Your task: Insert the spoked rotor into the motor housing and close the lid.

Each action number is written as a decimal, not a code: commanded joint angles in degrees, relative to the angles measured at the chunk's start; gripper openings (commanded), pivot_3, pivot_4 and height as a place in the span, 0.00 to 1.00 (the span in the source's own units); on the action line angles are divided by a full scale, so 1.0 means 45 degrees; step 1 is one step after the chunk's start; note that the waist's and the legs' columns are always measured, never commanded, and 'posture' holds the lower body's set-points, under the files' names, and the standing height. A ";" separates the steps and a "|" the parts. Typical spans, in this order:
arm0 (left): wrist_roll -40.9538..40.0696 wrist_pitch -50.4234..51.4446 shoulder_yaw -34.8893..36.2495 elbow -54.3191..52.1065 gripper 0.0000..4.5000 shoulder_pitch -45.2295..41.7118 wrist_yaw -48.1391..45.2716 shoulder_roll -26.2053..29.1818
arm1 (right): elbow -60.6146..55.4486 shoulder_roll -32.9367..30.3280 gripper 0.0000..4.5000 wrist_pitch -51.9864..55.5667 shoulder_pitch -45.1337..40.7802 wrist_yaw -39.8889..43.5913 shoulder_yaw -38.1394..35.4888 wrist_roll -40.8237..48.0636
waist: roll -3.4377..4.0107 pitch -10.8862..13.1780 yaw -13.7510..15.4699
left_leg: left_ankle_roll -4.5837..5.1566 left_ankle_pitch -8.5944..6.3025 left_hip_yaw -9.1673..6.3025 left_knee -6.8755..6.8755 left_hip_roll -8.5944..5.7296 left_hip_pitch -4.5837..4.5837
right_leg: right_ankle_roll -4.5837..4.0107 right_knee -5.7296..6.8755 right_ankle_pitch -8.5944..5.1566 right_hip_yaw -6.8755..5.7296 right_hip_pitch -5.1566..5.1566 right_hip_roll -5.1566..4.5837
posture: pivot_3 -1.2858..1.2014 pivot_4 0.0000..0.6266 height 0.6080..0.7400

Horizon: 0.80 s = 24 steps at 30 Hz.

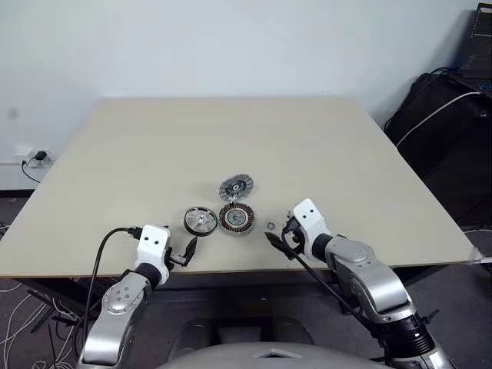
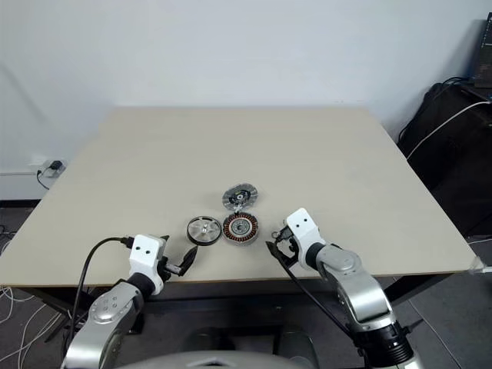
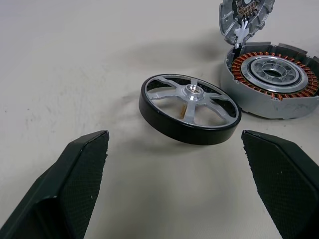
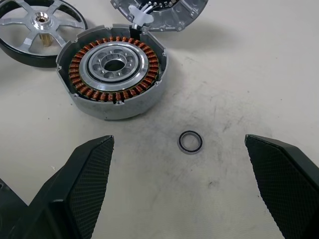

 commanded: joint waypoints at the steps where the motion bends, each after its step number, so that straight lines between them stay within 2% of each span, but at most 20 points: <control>1: -0.0046 -0.0195 0.0174 -0.0417 1.00 -0.0209 -0.0017 0.0004 | -0.0335 -0.0027 1.00 -0.0196 -0.0113 -0.0019 -0.0057 -0.0036 | 0.0000 0.0001 -0.0001 | 0.0000 0.0000 0.0000 0.0000 0.0000 0.0000 | 0.0000 0.0000 0.0000 0.0001 0.0000 0.0000 | 0.52 0.00 1.00; 24: 0.0021 -0.0554 0.0098 -0.0197 1.00 -0.0126 0.0010 -0.0125 | -0.0163 0.0294 1.00 -0.0152 -0.0042 -0.0315 -0.0228 -0.0119 | 0.0002 0.0013 0.0000 | 0.0000 -0.0001 -0.0002 -0.0004 0.0000 -0.0002 | 0.0000 -0.0005 0.0000 0.0005 -0.0002 -0.0003 | 0.52 0.00 1.00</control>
